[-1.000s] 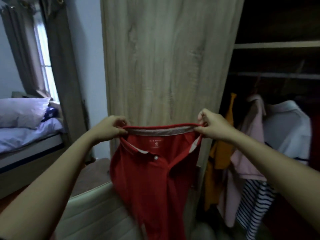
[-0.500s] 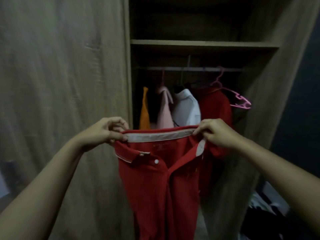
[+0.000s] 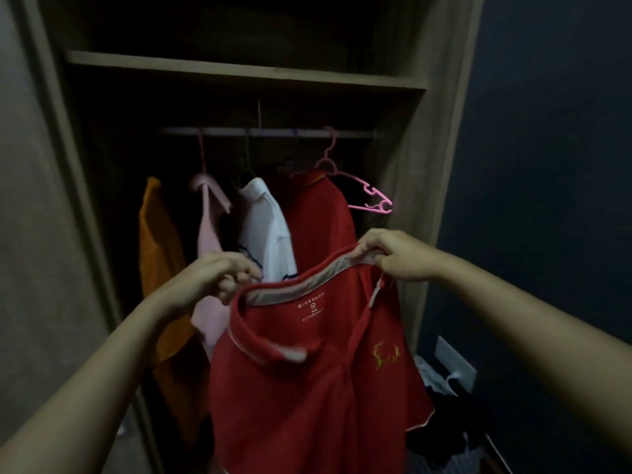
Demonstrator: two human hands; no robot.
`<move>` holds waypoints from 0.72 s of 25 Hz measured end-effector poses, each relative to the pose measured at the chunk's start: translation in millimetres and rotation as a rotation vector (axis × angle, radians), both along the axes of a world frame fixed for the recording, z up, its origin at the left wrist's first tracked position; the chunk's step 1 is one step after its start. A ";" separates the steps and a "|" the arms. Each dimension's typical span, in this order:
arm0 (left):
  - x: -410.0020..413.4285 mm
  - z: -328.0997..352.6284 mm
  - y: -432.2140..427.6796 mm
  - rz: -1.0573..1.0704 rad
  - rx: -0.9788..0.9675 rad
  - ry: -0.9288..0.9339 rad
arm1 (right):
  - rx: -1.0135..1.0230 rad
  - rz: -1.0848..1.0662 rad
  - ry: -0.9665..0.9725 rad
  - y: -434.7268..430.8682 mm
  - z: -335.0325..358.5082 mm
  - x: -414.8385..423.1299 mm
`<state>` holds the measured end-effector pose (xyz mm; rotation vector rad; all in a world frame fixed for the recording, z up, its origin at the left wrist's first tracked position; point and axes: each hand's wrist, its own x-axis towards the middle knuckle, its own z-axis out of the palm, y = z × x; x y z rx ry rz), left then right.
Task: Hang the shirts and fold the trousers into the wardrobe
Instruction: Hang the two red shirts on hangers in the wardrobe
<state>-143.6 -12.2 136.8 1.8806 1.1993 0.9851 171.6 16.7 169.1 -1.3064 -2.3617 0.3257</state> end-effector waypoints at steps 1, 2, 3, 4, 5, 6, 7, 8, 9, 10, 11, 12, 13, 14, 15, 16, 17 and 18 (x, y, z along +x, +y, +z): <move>14.9 2.1 11.2 0.006 -0.008 -0.063 | 0.001 0.007 -0.029 6.1 4.8 7.1; 31.0 3.6 23.8 0.035 0.038 -0.055 | 0.007 0.020 -0.063 12.4 7.0 13.1; 51.8 6.7 35.9 0.055 0.106 -0.044 | 0.013 0.032 -0.094 19.5 6.8 19.1; 73.2 11.6 51.6 0.079 0.164 -0.041 | 0.019 0.040 -0.121 27.5 4.8 24.8; 95.0 18.2 69.0 0.105 0.210 -0.064 | 0.025 0.049 -0.142 35.8 3.2 30.4; 116.9 27.2 88.7 0.128 0.251 -0.082 | 0.034 0.063 -0.164 43.8 3.0 35.9; 137.3 36.4 109.9 0.136 0.281 -0.091 | 0.047 0.079 -0.187 50.5 4.3 40.7; 157.3 45.8 130.7 0.125 0.271 -0.103 | 0.060 0.093 -0.210 56.8 6.2 45.3; 179.1 55.2 155.0 0.100 0.211 -0.143 | 0.074 0.102 -0.231 64.5 8.5 51.5; 199.9 64.2 177.7 0.081 0.117 -0.217 | 0.089 0.108 -0.251 72.7 10.8 57.6; 218.9 70.1 202.0 0.100 0.018 -0.299 | 0.100 0.111 -0.267 81.3 13.0 63.5; 234.4 73.4 223.4 0.156 -0.068 -0.359 | 0.105 0.117 -0.277 88.9 14.5 67.7; 246.7 74.0 243.5 0.222 -0.120 -0.386 | 0.107 0.128 -0.284 95.8 15.3 71.3; 257.2 72.7 261.9 0.272 -0.157 -0.399 | 0.109 0.141 -0.287 103.1 16.1 75.6; 265.9 69.9 275.5 0.306 -0.191 -0.414 | 0.110 0.155 -0.288 108.3 16.5 78.9; 271.2 66.0 285.7 0.326 -0.227 -0.433 | 0.111 0.170 -0.287 111.8 17.1 81.2; 276.7 63.4 294.3 0.335 -0.253 -0.464 | 0.115 0.183 -0.285 115.8 18.4 83.9; 280.7 62.7 299.8 0.337 -0.275 -0.493 | 0.119 0.193 -0.284 119.1 19.3 86.2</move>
